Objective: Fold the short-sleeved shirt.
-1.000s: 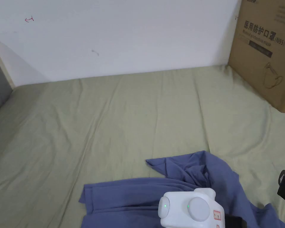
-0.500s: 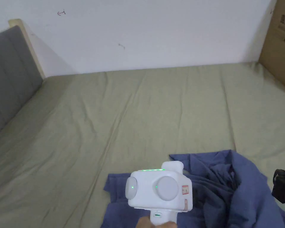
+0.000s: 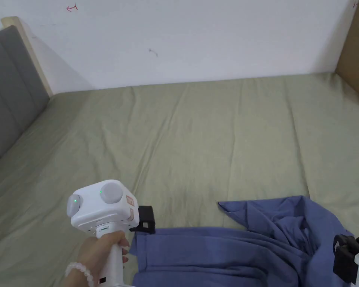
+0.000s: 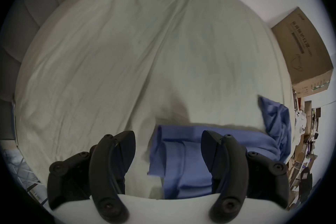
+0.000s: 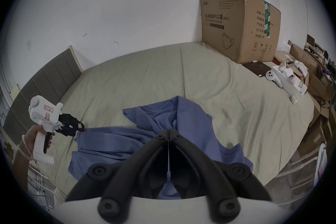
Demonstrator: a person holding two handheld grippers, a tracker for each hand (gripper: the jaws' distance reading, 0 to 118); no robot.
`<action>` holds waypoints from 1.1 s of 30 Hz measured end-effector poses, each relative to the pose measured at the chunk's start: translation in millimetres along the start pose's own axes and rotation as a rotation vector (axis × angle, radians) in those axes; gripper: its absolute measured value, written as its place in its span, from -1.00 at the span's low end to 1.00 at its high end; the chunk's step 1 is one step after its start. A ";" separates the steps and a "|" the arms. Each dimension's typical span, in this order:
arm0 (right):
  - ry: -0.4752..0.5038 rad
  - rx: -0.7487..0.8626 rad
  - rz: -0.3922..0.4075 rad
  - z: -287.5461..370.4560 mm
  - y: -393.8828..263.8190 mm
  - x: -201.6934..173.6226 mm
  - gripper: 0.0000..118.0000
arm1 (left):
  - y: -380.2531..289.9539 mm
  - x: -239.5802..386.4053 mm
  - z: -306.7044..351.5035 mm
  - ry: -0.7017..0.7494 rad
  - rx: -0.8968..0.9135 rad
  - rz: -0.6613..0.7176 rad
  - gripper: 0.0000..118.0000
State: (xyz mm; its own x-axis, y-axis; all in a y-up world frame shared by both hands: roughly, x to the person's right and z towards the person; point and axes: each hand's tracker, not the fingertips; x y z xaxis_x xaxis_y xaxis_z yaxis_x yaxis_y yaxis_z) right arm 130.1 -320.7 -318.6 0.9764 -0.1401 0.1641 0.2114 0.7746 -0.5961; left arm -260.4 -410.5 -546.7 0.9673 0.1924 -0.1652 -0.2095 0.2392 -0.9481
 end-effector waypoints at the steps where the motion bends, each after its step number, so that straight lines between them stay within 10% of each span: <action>1: -0.004 -0.007 -0.001 -2.8 -0.4 0.7 -0.98 | -1.8 -0.4 -7.9 -0.001 -0.013 -0.002 0.38; 5: -0.017 -0.035 -0.014 -9.4 -1.6 2.2 -0.98 | -1.8 3.4 -22.7 -0.001 -0.007 0.022 0.36; 11: -0.028 -0.052 -0.013 -10.0 -5.0 6.6 -0.98 | -5.8 10.1 -11.8 0.037 0.037 -0.017 -0.93; 21: 0.070 -0.128 -0.015 -46.1 35.9 41.1 -0.96 | -14.0 3.4 26.4 -0.051 0.110 -0.024 -0.93; 22: 0.093 -0.173 0.021 -56.7 46.4 43.4 -0.80 | -14.8 2.6 32.3 -0.076 0.122 -0.022 -0.93; 25: 0.160 -0.320 0.100 -103.6 79.1 49.8 0.80 | -17.5 6.1 51.0 -0.070 0.162 -0.049 -0.93; 33: 0.011 -0.542 0.121 -227.9 105.7 70.1 0.83 | -22.2 14.6 75.6 -0.056 0.227 -0.116 -0.93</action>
State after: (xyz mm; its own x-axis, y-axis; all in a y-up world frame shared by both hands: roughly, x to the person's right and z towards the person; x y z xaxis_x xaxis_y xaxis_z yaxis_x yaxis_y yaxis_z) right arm 230.8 -389.1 -549.2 0.9950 -0.0783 0.0627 0.0868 0.3581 -0.9296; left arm -252.4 -341.0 -507.5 0.9786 0.2021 -0.0380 -0.1308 0.4691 -0.8734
